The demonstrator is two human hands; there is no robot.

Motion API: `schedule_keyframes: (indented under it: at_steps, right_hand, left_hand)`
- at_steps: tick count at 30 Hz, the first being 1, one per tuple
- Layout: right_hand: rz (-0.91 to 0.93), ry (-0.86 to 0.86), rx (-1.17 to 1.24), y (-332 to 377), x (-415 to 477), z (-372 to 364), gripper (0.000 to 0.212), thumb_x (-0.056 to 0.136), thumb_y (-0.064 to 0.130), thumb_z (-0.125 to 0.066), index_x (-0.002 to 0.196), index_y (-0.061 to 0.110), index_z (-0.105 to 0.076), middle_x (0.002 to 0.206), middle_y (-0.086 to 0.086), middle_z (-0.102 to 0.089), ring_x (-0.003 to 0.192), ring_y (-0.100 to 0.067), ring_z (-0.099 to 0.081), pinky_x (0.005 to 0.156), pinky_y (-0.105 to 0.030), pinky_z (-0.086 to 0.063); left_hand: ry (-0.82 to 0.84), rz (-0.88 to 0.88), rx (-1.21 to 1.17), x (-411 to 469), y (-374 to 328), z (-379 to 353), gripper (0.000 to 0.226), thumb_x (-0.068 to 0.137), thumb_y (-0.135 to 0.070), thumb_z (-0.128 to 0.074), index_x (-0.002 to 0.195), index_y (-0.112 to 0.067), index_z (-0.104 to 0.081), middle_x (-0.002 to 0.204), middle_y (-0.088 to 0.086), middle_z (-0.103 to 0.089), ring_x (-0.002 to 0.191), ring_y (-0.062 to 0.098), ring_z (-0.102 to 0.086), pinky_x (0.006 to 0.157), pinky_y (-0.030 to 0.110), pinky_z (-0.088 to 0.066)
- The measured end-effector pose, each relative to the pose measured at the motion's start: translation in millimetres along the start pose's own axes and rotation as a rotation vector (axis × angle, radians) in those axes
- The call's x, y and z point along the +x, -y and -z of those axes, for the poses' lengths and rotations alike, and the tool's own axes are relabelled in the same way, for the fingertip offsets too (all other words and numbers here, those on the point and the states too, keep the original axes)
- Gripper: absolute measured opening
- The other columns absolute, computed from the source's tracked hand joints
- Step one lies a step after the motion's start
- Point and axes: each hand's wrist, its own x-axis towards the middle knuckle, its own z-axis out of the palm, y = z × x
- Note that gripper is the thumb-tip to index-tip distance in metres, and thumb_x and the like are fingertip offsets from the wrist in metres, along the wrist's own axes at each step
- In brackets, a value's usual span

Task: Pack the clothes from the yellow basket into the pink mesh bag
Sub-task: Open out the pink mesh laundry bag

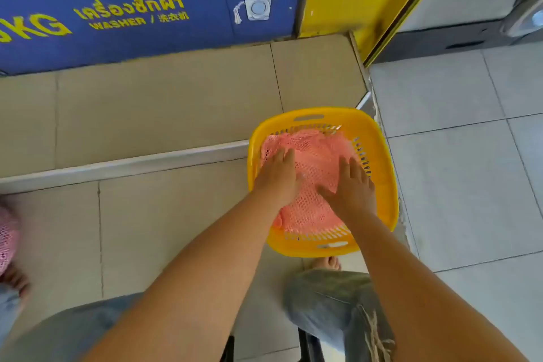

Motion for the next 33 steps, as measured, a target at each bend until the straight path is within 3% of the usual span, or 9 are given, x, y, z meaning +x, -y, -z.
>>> schedule_keyframes:
  at_steps: [5, 8, 10, 12, 15, 20, 25, 29, 33]
  right_hand:
    - [-0.012, -0.113, 0.093, -8.7, 32.6, -30.7, 0.108, 0.076, 0.073, -0.056, 0.154, 0.016, -0.006, 0.161, -0.014, -0.015, 0.146, -0.033, -0.022, 0.116, -0.048, -0.025]
    - [-0.057, -0.046, 0.139, -11.2, 43.6, -45.9, 0.111, 0.073, 0.077, -0.055, 0.154, 0.021, -0.003, 0.159, -0.013, -0.022, 0.142, -0.035, -0.029, 0.112, -0.053, -0.03]
    - [-0.094, 0.0, 0.212, -13.1, 49.3, -54.0, 0.109, 0.074, 0.076, -0.057, 0.153, 0.023, -0.004, 0.154, -0.014, -0.03, 0.138, -0.036, -0.034, 0.109, -0.054, -0.034]
    - [-0.081, -0.024, 0.259, -13.7, 53.1, -56.6, 0.103, 0.075, 0.071, -0.061, 0.151, 0.019, -0.014, 0.147, -0.018, -0.039, 0.134, -0.037, -0.039, 0.104, -0.051, -0.039]
    - [0.015, -0.149, 0.276, -15.4, 51.8, -47.0, 0.083, 0.079, 0.063, -0.064, 0.138, 0.013, -0.035, 0.13, -0.019, -0.053, 0.12, -0.039, -0.052, 0.09, -0.044, -0.045]
    - [0.138, -0.35, 0.277, -10.5, 21.3, -19.3, 0.042, 0.092, 0.045, -0.058, 0.116, 0.012, -0.05, 0.114, -0.014, -0.066, 0.102, -0.036, -0.062, 0.068, -0.032, -0.035]
    - [0.256, -0.562, 0.31, 6.3, -19.0, 12.3, 0.039, 0.097, 0.046, -0.049, 0.116, 0.013, -0.049, 0.112, -0.01, -0.065, 0.094, -0.032, -0.062, 0.067, -0.031, -0.034]
    - [0.369, -0.63, 0.421, 41.0, -49.1, 41.9, 0.037, 0.096, 0.041, -0.053, 0.112, 0.007, -0.051, 0.106, -0.014, -0.066, 0.091, -0.034, -0.06, 0.065, -0.033, -0.034]
    - [0.548, -0.65, 0.508, 95.5, -72.7, 62.4, 0.038, 0.095, 0.037, -0.056, 0.109, 0.002, -0.054, 0.092, -0.007, -0.057, 0.082, -0.026, -0.051, 0.058, -0.028, -0.027]
  left_hand:
    - [-0.153, 0.101, -0.115, 40.1, 9.5, -28.6, 0.077, 0.101, -0.038, -0.05, 0.159, -0.01, -0.007, 0.166, 0.017, -0.015, 0.154, 0.036, -0.014, 0.125, 0.047, -0.017]
    - [-0.179, 0.186, -0.235, 50.8, 13.0, -42.8, 0.087, 0.098, -0.048, -0.055, 0.159, -0.012, -0.005, 0.167, 0.016, -0.015, 0.154, 0.036, -0.017, 0.124, 0.048, -0.019]
    - [-0.203, 0.237, -0.261, 55.7, 15.0, -49.6, 0.088, 0.095, -0.051, -0.057, 0.158, -0.008, -0.013, 0.166, 0.017, -0.02, 0.152, 0.036, -0.021, 0.121, 0.047, -0.022]
    - [-0.223, 0.258, -0.264, 56.9, 13.3, -50.7, 0.08, 0.094, -0.051, -0.059, 0.151, -0.002, -0.03, 0.156, 0.021, -0.038, 0.143, 0.039, -0.038, 0.113, 0.046, -0.035]
    - [-0.26, 0.221, -0.351, 52.2, 10.4, -39.7, 0.052, 0.1, -0.04, -0.056, 0.134, -0.001, -0.053, 0.138, 0.02, -0.058, 0.127, 0.038, -0.056, 0.098, 0.042, -0.045]
    - [-0.343, 0.091, -0.537, 15.5, -1.5, -13.3, 0.046, 0.104, -0.03, -0.05, 0.144, -0.007, -0.047, 0.146, 0.014, -0.053, 0.129, 0.033, -0.053, 0.093, 0.032, -0.042]
    - [-0.525, -0.054, -0.601, -32.2, -4.3, 20.4, 0.032, 0.102, -0.028, -0.052, 0.123, -0.007, -0.064, 0.114, 0.009, -0.068, 0.103, 0.026, -0.062, 0.073, 0.026, -0.036]
    - [-0.677, -0.096, -0.703, -71.1, 8.0, 47.3, 0.028, 0.102, -0.031, -0.052, 0.105, -0.006, -0.065, 0.09, 0.004, -0.061, 0.086, 0.023, -0.058, 0.065, 0.029, -0.037]
    - [-0.919, -0.095, -0.735, -111.7, 35.0, 78.6, 0.029, 0.102, -0.03, -0.052, 0.109, -0.004, -0.063, 0.095, 0.002, -0.059, 0.086, 0.017, -0.054, 0.064, 0.03, -0.036]
